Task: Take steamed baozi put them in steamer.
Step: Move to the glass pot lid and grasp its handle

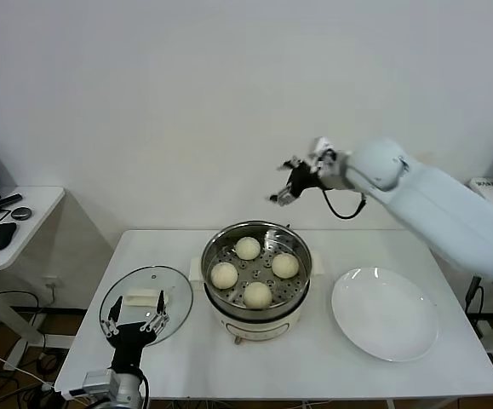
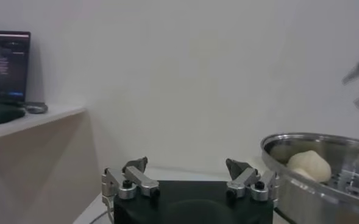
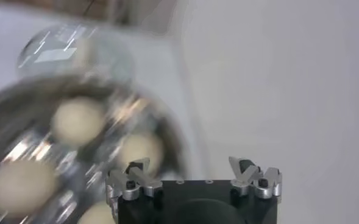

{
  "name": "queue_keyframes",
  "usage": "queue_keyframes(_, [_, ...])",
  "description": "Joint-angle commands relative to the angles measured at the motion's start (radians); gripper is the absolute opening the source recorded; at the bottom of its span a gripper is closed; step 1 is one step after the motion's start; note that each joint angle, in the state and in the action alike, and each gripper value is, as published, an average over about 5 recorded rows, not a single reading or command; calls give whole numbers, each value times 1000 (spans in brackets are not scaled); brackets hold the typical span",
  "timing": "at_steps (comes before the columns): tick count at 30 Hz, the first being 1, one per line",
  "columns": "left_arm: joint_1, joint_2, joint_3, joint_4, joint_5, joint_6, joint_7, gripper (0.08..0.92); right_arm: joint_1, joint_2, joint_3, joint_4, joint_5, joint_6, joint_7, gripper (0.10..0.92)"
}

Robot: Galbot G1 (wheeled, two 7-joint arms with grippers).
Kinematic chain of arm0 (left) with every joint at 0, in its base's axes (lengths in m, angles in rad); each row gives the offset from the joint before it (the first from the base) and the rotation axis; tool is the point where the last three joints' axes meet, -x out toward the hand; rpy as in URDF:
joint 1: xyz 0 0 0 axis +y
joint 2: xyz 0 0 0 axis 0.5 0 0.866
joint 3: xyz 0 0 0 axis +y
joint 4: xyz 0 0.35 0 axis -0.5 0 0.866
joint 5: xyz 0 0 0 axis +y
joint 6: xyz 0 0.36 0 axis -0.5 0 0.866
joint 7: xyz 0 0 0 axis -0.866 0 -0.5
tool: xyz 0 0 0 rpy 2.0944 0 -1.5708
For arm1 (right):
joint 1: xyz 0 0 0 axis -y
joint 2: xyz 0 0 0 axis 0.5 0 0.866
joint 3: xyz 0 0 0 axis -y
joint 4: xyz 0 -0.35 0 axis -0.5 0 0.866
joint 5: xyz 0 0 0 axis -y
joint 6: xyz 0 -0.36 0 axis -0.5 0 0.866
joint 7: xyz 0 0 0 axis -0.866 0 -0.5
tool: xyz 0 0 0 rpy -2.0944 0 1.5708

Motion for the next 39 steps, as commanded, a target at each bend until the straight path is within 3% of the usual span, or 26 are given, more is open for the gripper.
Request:
queue_keyframes(1, [-29, 13, 2, 66, 15, -60, -5, 823, -657, 11, 805, 134, 54, 256, 428, 823])
queue_keyframes(9, [-91, 54, -52, 127, 278, -105, 5, 823, -1025, 295, 1200, 207, -33, 319, 432, 823])
queue_keyframes(14, [-120, 96, -118, 207, 759, -190, 62, 823, -1222, 423, 1339, 260, -52, 373, 479, 823])
queue_keyframes(17, [-151, 141, -139, 306, 1227, -264, -25, 823, -1280, 433, 1350, 277, -39, 374, 513, 823])
queue_keyframes(20, [-154, 216, -87, 404, 1484, -179, -181, 823, -1305, 419, 1347, 291, -36, 376, 525, 823])
queue_keyframes(22, [-143, 268, -55, 432, 1571, -153, -167, 823, -1318, 414, 1347, 303, -37, 375, 526, 823])
queue_keyframes(26, [-130, 368, 4, 400, 1647, -112, 32, 823, -1334, 414, 1342, 325, -36, 371, 523, 823])
queue_keyframes(28, [-164, 387, 14, 448, 1635, -116, -4, 823, -1339, 416, 1339, 339, -31, 367, 522, 823])
queue_keyframes(31, [-227, 374, -2, 549, 1610, -126, -123, 823, -1344, 417, 1338, 361, -19, 361, 522, 823])
queue_keyframes(39, [-305, 374, -8, 650, 1615, -105, -63, 823, -1371, 429, 1342, 408, -17, 360, 523, 823])
